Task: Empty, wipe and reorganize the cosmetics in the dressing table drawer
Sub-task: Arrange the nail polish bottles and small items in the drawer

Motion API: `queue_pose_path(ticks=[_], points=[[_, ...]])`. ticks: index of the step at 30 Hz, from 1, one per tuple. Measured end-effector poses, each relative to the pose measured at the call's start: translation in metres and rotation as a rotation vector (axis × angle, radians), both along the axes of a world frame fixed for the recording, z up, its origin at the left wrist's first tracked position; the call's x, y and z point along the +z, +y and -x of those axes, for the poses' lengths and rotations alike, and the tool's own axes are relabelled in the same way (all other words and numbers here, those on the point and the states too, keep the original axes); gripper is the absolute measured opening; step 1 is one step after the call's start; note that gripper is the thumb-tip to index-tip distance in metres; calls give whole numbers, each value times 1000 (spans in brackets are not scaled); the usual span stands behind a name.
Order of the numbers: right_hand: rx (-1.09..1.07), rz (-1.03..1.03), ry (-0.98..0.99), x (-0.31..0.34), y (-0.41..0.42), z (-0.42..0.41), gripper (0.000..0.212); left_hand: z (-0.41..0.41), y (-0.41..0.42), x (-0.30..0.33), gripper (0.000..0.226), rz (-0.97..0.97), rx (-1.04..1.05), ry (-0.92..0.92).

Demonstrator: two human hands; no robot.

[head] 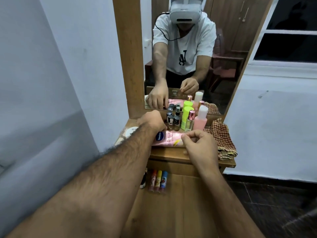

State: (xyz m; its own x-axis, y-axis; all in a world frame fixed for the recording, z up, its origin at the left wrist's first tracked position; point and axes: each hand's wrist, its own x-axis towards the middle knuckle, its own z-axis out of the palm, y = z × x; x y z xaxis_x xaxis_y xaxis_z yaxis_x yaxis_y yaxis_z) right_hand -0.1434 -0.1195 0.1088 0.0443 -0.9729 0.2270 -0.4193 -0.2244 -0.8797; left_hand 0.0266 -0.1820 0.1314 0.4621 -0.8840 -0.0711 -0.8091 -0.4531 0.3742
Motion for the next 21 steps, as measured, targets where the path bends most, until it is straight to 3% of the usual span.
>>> queue_pose_path(ticks=[10, 15, 21], points=[[36, -57, -101, -12, 5, -2, 15, 9, -15, 5, 39, -131, 30, 44], [36, -60, -91, -14, 9, -3, 17, 3, -6, 11, 45, -89, 94, 47], [70, -111, -147, -1, 15, -10, 14, -19, 23, 33, 38, 141, 159, 130]])
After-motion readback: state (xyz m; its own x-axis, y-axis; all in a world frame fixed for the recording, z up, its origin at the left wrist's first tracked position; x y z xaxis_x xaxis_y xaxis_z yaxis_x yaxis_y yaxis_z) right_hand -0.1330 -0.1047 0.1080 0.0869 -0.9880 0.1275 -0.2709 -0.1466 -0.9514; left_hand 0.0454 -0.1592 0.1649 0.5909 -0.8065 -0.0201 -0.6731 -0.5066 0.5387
